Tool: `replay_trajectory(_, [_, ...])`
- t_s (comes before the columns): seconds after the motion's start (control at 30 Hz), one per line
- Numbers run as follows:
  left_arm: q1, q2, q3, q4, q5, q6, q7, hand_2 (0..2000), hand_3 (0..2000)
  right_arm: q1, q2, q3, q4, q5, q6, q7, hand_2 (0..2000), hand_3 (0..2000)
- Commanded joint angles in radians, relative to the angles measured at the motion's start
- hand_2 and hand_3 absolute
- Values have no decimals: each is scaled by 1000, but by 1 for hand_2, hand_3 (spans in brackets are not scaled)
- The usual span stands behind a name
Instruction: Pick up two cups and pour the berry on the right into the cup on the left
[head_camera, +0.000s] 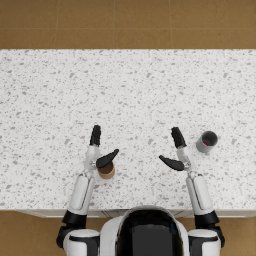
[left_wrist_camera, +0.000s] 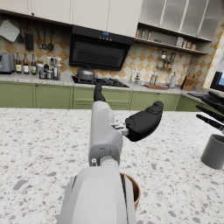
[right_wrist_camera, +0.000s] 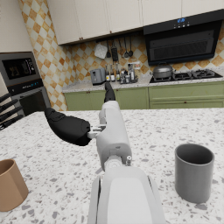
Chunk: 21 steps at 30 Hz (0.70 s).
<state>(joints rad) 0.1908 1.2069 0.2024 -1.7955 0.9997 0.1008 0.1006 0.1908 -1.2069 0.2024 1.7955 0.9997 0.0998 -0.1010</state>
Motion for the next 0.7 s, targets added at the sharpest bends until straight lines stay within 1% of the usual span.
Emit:
replay_trajectory(0.03, [0, 0, 0, 0, 0, 0, 0, 0, 0, 0, 0, 0, 0, 0, 0, 0, 0, 0])
replay_trajectory(0.43, [0, 0, 0, 0, 0, 0, 0, 0, 0, 0, 0, 0, 0, 0, 0, 0, 0, 0])
replay_trajectory(0.47, [2, 1, 30, 16, 0, 0, 0, 0, 0, 2, -1, 30, -16, 0, 0, 0, 0, 0])
replay_trajectory(0.5, [2, 4, 25, 23, 0, -29, -28, 0, 0, 7, -7, 34, -3, 0, -28, 29, 0, 0])
replay_trajectory(0.57, [-27, -6, 31, -10, 0, -64, -64, 0, 0, 18, -21, 35, -16, 0, -63, 64, 0, 0])
replay_trajectory(0.63, [-31, -1, 25, -17, 0, -82, -82, 0, 0, 13, -24, -4, -8, 0, -81, 82, 0, 0])
replay_trajectory(0.7, [-47, -4, 30, -21, 0, -91, -91, 0, 0, -4, -23, -70, 4, 0, -90, 91, 0, 0])
